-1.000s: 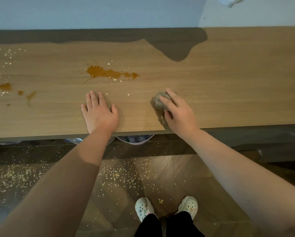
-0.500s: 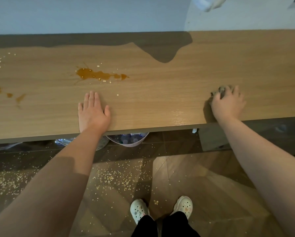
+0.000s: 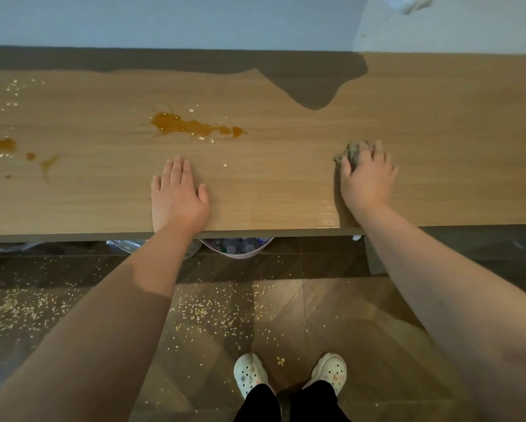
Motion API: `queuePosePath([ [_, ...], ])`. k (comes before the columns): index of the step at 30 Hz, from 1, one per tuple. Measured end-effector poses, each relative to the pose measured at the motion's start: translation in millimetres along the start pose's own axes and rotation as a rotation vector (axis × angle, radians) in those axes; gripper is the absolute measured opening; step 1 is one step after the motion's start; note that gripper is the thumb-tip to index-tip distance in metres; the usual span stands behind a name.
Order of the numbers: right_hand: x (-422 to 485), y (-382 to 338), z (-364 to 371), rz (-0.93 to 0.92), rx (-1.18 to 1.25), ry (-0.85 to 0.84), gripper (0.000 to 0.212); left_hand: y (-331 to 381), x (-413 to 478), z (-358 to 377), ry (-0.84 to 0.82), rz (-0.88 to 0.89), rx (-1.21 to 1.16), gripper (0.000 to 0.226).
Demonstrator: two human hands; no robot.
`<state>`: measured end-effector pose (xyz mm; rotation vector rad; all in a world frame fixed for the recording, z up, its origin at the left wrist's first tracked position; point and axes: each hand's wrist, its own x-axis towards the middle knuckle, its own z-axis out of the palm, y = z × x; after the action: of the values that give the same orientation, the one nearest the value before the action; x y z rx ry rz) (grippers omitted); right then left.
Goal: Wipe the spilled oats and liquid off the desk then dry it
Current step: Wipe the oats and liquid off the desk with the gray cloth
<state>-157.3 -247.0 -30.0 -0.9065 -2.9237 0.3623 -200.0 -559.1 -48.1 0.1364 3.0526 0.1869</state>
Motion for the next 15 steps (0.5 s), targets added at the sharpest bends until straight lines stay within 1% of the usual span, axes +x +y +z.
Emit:
queuePosePath([
  [1,-1,-11,2,0.020,-0.008,-0.006,0.061,0,1,0,0.003,0.004,-0.003,0.062],
  [2,-9,-25,3,-0.025,-0.015,-0.024,0.063,0,1,0,0.003,0.007,-0.005,0.062],
  [3,-21,-39,5,-0.134,-0.017,-0.054,0.065,-1,1,0,-0.001,0.007,-0.006,0.062],
  [5,-53,-55,9,-0.445,-0.045,-0.123,0.065,-2,2,1,-0.003,0.005,-0.008,0.064],
  [6,-63,-54,10,-0.556,-0.066,-0.168,0.065,-3,3,1,-0.004,0.003,-0.009,0.064],
  [7,-62,-48,10,-0.609,-0.089,-0.178,0.064,-4,4,0,-0.005,0.002,-0.009,0.065],
  [8,-51,-39,8,-0.589,-0.108,-0.161,0.063,-4,4,0,-0.008,0.002,0.000,0.065],
  [9,-37,-32,9,-0.508,-0.118,-0.122,0.061,-3,4,1,-0.009,0.001,0.014,0.065],
  [10,-21,-26,8,-0.377,-0.098,-0.096,0.059,-3,4,1,-0.012,0.002,0.030,0.066],
  [12,-1,-28,5,-0.086,0.032,-0.068,0.060,-3,5,0,-0.019,0.007,0.059,0.067],
  [13,-3,-40,7,-0.011,0.064,-0.051,0.061,-2,5,-1,-0.023,0.009,0.067,0.067],
  [14,-14,-56,12,-0.023,0.066,-0.036,0.063,-2,5,-1,-0.028,0.011,0.064,0.067],
  [15,-30,-73,18,-0.135,0.057,-0.038,0.064,-2,4,-2,-0.032,0.013,0.054,0.067],
])
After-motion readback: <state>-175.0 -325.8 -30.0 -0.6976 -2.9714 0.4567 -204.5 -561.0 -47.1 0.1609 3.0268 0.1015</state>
